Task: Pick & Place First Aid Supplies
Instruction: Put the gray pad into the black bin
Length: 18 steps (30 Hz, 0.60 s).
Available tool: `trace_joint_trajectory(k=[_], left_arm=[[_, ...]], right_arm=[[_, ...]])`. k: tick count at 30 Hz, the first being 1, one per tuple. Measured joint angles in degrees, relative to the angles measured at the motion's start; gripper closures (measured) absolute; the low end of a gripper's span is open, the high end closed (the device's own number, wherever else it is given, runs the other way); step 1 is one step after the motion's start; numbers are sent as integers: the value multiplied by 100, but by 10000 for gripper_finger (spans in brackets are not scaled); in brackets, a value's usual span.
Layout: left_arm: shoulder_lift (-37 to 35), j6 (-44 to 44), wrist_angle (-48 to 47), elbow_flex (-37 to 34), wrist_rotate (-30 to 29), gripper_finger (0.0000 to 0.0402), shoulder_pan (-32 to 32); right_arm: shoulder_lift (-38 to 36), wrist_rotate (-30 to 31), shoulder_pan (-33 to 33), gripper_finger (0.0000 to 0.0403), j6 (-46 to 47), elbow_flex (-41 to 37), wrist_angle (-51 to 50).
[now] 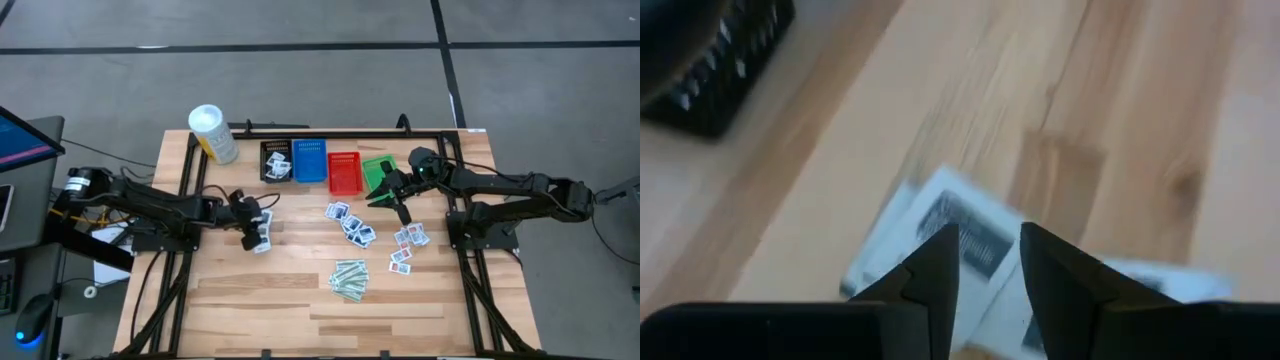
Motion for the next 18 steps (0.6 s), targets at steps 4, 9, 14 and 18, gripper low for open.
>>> trace_joint_trajectory(k=[4,9,14,18], left_arm=[[85,-381,54,-180,-164,291,16],[90,-590,340,-401,-327,291,15],[88,-594,457,-566,-338,291,14],[84,-592,607,-652,-347,291,11]], right_arm=[[0,0,0,305,-2,0,1],[0,0,1,305,-2,0,4],[0,0,0,305,-2,-1,7],[0,0,1,305,-2,0,7]])
